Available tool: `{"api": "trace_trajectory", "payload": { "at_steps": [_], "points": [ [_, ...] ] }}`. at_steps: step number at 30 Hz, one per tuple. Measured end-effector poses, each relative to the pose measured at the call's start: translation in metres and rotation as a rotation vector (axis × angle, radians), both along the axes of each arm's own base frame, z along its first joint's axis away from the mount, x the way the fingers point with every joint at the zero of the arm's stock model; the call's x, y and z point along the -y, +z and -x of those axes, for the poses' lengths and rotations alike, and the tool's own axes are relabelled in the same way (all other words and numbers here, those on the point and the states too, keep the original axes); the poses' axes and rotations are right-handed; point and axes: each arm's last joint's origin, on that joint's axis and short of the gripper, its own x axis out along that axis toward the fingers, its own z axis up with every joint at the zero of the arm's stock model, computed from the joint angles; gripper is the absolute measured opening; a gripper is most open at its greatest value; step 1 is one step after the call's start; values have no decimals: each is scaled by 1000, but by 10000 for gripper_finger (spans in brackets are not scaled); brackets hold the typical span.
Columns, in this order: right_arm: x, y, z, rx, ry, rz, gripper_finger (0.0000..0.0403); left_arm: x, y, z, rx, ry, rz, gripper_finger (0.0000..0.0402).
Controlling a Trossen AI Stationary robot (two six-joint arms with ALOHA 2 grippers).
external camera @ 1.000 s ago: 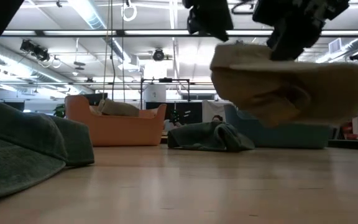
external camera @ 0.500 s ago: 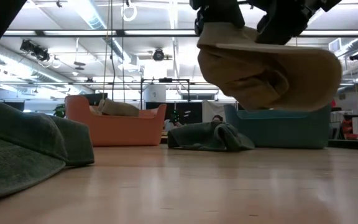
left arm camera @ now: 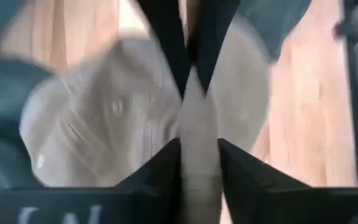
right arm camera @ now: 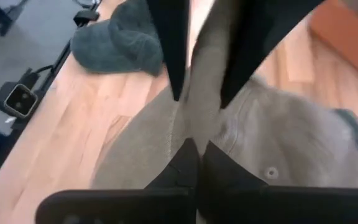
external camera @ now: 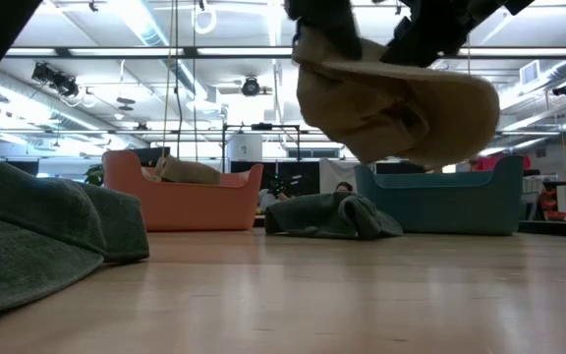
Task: Pick & Place hat
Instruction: Put the brown cap into the orange bin
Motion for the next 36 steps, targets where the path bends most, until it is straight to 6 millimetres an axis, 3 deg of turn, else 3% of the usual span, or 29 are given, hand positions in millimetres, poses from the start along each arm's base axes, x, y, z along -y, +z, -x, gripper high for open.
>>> {"api": "trace_trajectory", "payload": {
  "at_steps": [6, 16, 21, 28, 32, 36],
  "points": [
    [1, 1, -1, 12, -17, 36, 22, 0, -1, 0, -16, 37, 20, 16],
    [3, -4, 5, -66, -66, 36, 128, 0, -5, 6, -88, 101, 42, 16],
    [5, -3, 18, -144, -158, 25, 183, -5, -2, 19, -168, 350, -26, 17],
    [17, 25, 50, -31, -418, 133, 202, -18, 30, 61, -238, 597, -169, 18],
    [25, 35, 69, 8, -571, 140, 203, -29, 59, 88, -158, 797, -232, 20],
    [27, 42, 80, 45, -601, 98, 203, -45, 80, 105, -58, 930, -269, 20]
  ]
}}
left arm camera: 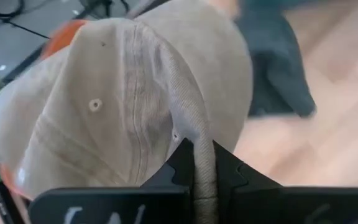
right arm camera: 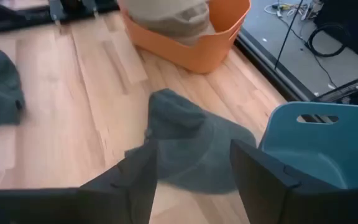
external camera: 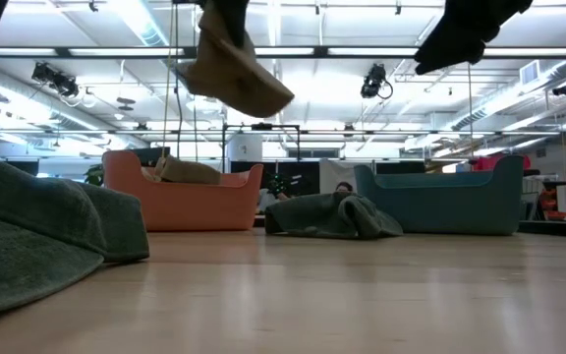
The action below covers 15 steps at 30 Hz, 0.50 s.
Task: Pick & Place hat
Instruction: Put the brown cap into the orange bin
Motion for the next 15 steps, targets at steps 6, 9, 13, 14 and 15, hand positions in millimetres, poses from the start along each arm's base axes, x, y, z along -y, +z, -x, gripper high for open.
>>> {"api": "trace_trajectory", "payload": {
  "at_steps": [6, 9, 13, 14, 15],
  "points": [
    [0, 2, 3, 13, 1, -6, 203, -33, 4, 6, 9, 107, -45, 17],
    [0, 1, 4, 2, 1, -5, 203, -51, -1, 4, -14, 149, -52, 19],
    [0, 0, 5, -15, -4, -10, 203, -72, -18, 7, -78, 221, -44, 17],
    [0, -1, 5, -21, -4, -10, 203, -77, -26, 8, -102, 246, -38, 17],
    [0, -1, 5, -24, -4, -10, 203, -81, -34, 9, -137, 258, -27, 17]
  ]
}}
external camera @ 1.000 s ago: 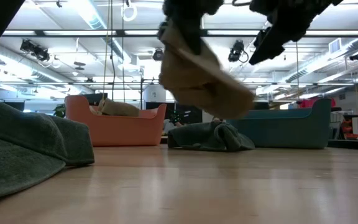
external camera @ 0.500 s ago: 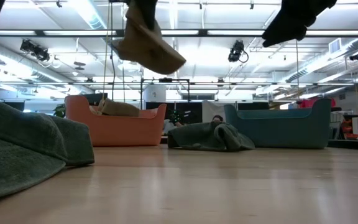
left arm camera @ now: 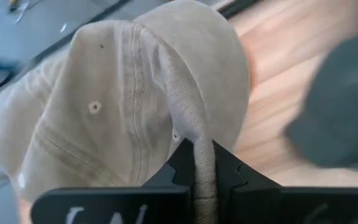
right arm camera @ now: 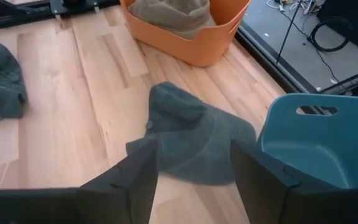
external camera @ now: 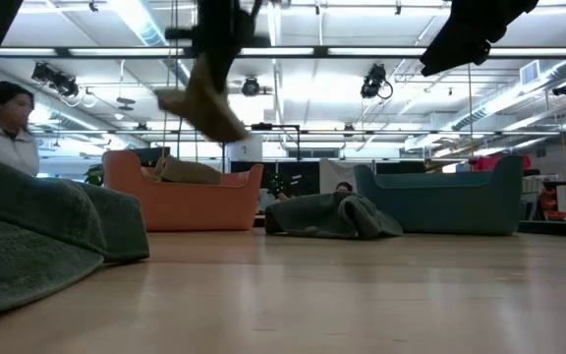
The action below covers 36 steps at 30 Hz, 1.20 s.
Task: Pick & Place hat
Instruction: Put the brown cap into the orange bin, then put the bottom left black cap into the dark blue bin
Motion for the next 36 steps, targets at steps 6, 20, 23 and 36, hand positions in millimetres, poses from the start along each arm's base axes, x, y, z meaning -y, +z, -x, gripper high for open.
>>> {"api": "trace_trajectory", "payload": {
  "at_steps": [6, 20, 23, 36],
  "points": [
    [0, 0, 0, -12, 12, 17, 203, -22, -53, 5, -107, 70, 43, 20],
    [0, -1, 0, -13, 11, 16, 203, -57, -118, 3, 70, 179, 94, 43],
    [0, -1, 0, -12, 11, 15, 203, -58, -121, 6, 62, 180, 132, 65],
    [0, -1, 0, -12, 12, 16, 203, -34, -61, 1, 33, 85, 188, 156]
  ]
}}
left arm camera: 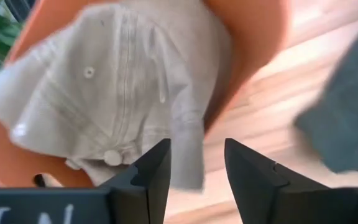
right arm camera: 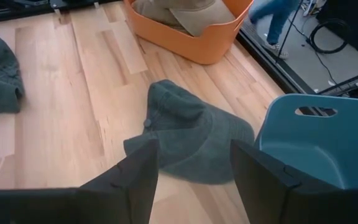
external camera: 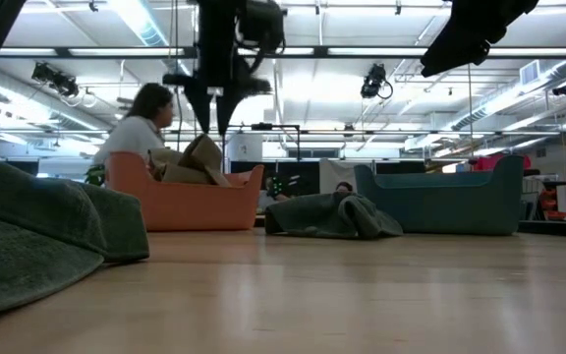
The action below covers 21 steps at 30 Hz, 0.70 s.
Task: Pick & Place hat
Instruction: Put the bottom left black cap into the dark blue bin
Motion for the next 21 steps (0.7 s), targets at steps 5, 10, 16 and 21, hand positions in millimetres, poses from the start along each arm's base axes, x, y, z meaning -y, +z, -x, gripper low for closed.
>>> {"api": "trace_trajectory", "payload": {
  "at_steps": [5, 10, 16, 21],
  "points": [
    [-2, -1, -1, -5, 68, -43, 203, 31, 40, -4, 6, -126, -9, 156],
    [-7, -2, -3, -22, 221, -110, 203, 73, 62, -9, 19, -397, 54, 152],
    [-22, -10, -11, -90, 481, -216, 203, 132, 62, -7, -35, -666, 150, 151],
    [-41, -22, -20, -173, 605, -282, 203, 181, 51, 0, -68, -740, 164, 151]
  ]
}}
